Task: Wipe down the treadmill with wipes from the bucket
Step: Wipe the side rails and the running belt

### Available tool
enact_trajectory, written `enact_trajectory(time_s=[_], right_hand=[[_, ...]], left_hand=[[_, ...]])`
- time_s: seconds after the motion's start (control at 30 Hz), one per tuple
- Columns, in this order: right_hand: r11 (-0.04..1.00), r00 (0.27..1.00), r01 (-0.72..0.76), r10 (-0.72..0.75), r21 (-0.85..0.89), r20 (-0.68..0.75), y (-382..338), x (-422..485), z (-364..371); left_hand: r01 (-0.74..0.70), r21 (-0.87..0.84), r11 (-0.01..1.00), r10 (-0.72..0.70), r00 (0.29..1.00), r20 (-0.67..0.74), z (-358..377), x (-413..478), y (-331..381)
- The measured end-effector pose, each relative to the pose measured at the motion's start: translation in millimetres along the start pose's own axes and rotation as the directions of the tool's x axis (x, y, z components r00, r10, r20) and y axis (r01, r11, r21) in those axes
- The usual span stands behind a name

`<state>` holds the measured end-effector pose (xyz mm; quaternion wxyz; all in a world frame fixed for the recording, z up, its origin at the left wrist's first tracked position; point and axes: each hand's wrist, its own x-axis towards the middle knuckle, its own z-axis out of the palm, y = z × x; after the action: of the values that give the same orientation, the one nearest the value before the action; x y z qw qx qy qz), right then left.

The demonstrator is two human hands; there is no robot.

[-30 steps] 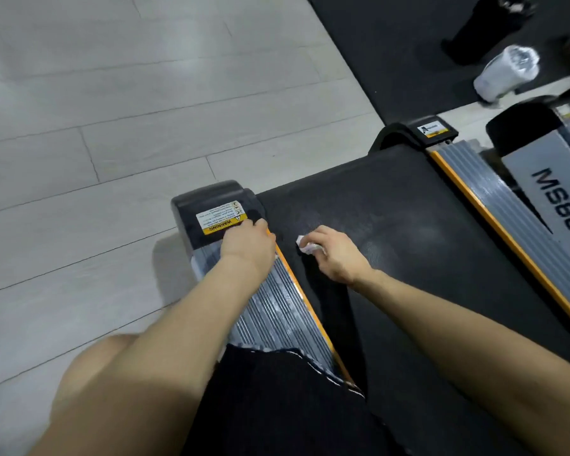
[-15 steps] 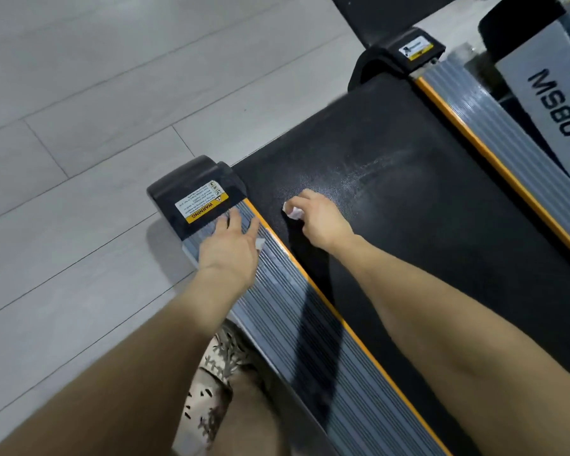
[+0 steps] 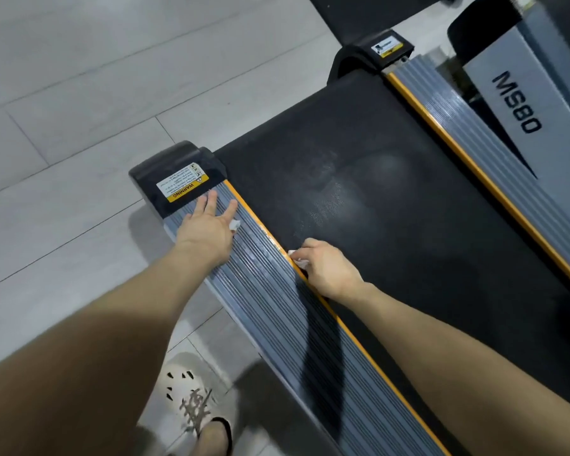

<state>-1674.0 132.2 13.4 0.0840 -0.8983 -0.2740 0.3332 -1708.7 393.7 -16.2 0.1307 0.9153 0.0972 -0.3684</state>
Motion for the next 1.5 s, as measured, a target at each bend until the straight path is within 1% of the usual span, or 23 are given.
enact_trajectory(time_s=[0.23, 0.3, 0.4, 0.47, 0.53, 0.6, 0.67, 0.7, 0.77, 0.83, 0.87, 0.9, 0.97, 1.03, 1.1, 1.13, 1.17, 1.23, 1.3, 1.33, 1.4, 1.43, 1.5], right_hand=[[0.950, 0.978, 0.208, -0.208, -0.235, 0.023, 16, 46, -38], [0.961, 0.984, 0.120, -0.148, -0.249, -0.100, 36, 78, -55], [0.996, 0.954, -0.035, 0.008, -0.083, -0.301, 55, 99, -60], [0.995, 0.949, 0.085, -0.098, -0.055, -0.301, 56, 73, -39], [0.938, 0.922, 0.346, -0.344, -0.022, -0.177, 59, 26, -11], [0.815, 0.815, 0.580, -0.580, 0.003, 0.004, 73, -6, 2], [0.745, 0.748, 0.663, -0.662, -0.077, 0.043, 88, 16, -16], [0.767, 0.772, 0.627, -0.636, -0.137, -0.028, 93, 41, -28], [0.896, 0.860, 0.390, -0.437, -0.213, -0.263, 101, 100, -55], [0.984, 0.883, 0.115, -0.165, -0.136, -0.440, 101, 138, -70], [0.991, 0.883, 0.075, -0.119, -0.114, -0.455, 94, 138, -67], [0.987, 0.894, 0.111, -0.151, -0.119, -0.422, 86, 126, -59], [0.897, 0.867, 0.412, -0.440, -0.162, -0.233, 75, 80, -32], [0.655, 0.665, 0.746, -0.738, -0.120, 0.113, 78, 32, -15], [0.453, 0.477, 0.879, -0.831, -0.149, 0.287, 90, 47, -34], [0.451, 0.496, 0.865, -0.833, -0.220, 0.243, 95, 75, -51], [0.552, 0.610, 0.772, -0.783, -0.314, 0.124, 101, 108, -72], [0.846, 0.850, 0.398, -0.485, -0.355, -0.204, 115, 162, -113], [0.967, 0.903, 0.143, -0.215, -0.213, -0.372, 128, 176, -122], [0.971, 0.904, 0.146, -0.209, -0.191, -0.372, 124, 162, -112], [0.905, 0.865, 0.393, -0.424, -0.164, -0.268, 110, 107, -69], [0.823, 0.807, 0.553, -0.568, -0.130, -0.159, 103, 72, -45], [0.594, 0.602, 0.798, -0.793, -0.099, 0.096, 96, 17, -10]], left_hand=[[0.061, 0.002, 0.998, -0.059, 0.982, -0.179, 20, -2, 9], [0.092, 0.006, 0.996, -0.086, 0.954, -0.286, 30, -10, 20], [0.104, -0.066, 0.992, -0.123, 0.873, -0.472, 53, -23, 58], [0.099, -0.143, 0.985, -0.163, 0.818, -0.551, 69, -25, 86], [0.134, -0.218, 0.967, -0.238, 0.781, -0.577, 83, -21, 108], [0.179, -0.262, 0.948, -0.305, 0.747, -0.591, 94, -18, 122], [0.198, -0.281, 0.939, -0.335, 0.710, -0.619, 102, -18, 129], [0.201, -0.279, 0.939, -0.337, 0.697, -0.633, 104, -18, 129], [0.209, -0.261, 0.943, -0.331, 0.687, -0.647, 105, -19, 129], [0.228, -0.254, 0.940, -0.340, 0.677, -0.653, 104, -20, 130], [0.240, -0.256, 0.936, -0.350, 0.668, -0.656, 104, -21, 131], [0.246, -0.258, 0.934, -0.356, 0.663, -0.658, 104, -21, 132], [0.246, -0.267, 0.932, -0.363, 0.658, -0.660, 102, -21, 133], [0.244, -0.279, 0.929, -0.371, 0.650, -0.664, 103, -21, 133], [0.257, -0.277, 0.926, -0.378, 0.654, -0.656, 103, -21, 133], [0.258, -0.272, 0.927, -0.375, 0.657, -0.654, 103, -20, 133], [0.258, -0.270, 0.928, -0.373, 0.657, -0.655, 104, -20, 132], [0.251, -0.278, 0.927, -0.374, 0.655, -0.657, 103, -18, 131], [0.250, -0.279, 0.927, -0.374, 0.655, -0.656, 103, -18, 130], [0.250, -0.279, 0.927, -0.374, 0.654, -0.658, 103, -19, 130], [0.243, -0.281, 0.928, -0.371, 0.654, -0.659, 102, -18, 130], [0.239, -0.284, 0.929, -0.370, 0.654, -0.660, 102, -18, 130], [0.239, -0.291, 0.926, -0.376, 0.646, -0.664, 103, -18, 129]])
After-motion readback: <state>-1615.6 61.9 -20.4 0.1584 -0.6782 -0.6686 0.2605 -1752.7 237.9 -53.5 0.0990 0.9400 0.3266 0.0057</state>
